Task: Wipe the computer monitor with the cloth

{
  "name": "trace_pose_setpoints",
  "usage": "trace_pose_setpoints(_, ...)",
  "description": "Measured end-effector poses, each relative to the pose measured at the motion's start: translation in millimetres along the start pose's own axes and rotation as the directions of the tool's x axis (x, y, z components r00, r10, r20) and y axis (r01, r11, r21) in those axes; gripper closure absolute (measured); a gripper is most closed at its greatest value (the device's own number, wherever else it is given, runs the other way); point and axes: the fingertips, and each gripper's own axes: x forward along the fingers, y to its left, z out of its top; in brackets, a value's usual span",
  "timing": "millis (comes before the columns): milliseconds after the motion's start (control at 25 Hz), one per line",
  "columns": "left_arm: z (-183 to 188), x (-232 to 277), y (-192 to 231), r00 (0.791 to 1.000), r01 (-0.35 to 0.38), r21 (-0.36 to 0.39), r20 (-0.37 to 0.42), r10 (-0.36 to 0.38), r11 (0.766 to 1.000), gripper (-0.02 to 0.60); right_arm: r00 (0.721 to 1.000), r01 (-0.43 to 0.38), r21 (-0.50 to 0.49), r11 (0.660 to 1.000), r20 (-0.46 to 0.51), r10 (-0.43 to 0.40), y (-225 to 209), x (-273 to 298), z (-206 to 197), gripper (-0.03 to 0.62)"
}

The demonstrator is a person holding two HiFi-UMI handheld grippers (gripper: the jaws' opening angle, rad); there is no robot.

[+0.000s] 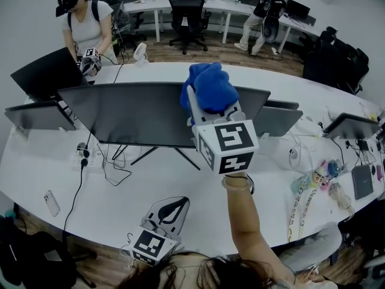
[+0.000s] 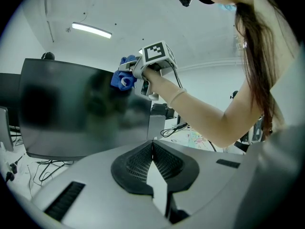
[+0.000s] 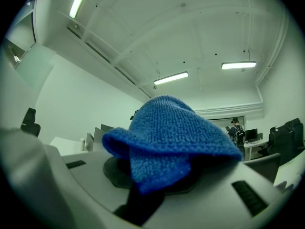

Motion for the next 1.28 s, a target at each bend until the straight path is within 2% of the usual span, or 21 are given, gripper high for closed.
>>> trace_pose_setpoints(120, -4.3, 4.5, -3.3, 1.000, 0.008, 0.071, -0.013, -0.007, 0.997, 0.572, 1.000, -0.001, 0.001, 1.000, 0.000, 0.001, -4.8, -2.8, -1.1, 0.496)
trace_pose_setpoints(400, -0.8, 10.5, -14.1, 1.000, 0.007, -0.016, -0.005, -0.007, 1.000, 0.572, 1.000, 0.008, 0.005, 1.000, 0.001, -0.008, -15.1, -11.4, -2.7, 0.496)
trace_pose_setpoints(720, -0.6, 19.1, -22.8, 1.000, 0.007, -0.017, -0.008, -0.007, 1.000, 0.572, 1.000, 0.013, 0.012, 1.000, 0.002, -0.013, -28.2, -17.0, -3.6, 0.496)
trace_pose_setpoints(1280, -8.0, 13.8, -37.0, 0.998, -0.063, -0.046, -0.010, 0.062, 0.997, 0.572, 1.000, 0.026, 0.044, 0.999, 0.003, -0.026, -46.6, -28.6, -4.6, 0.496)
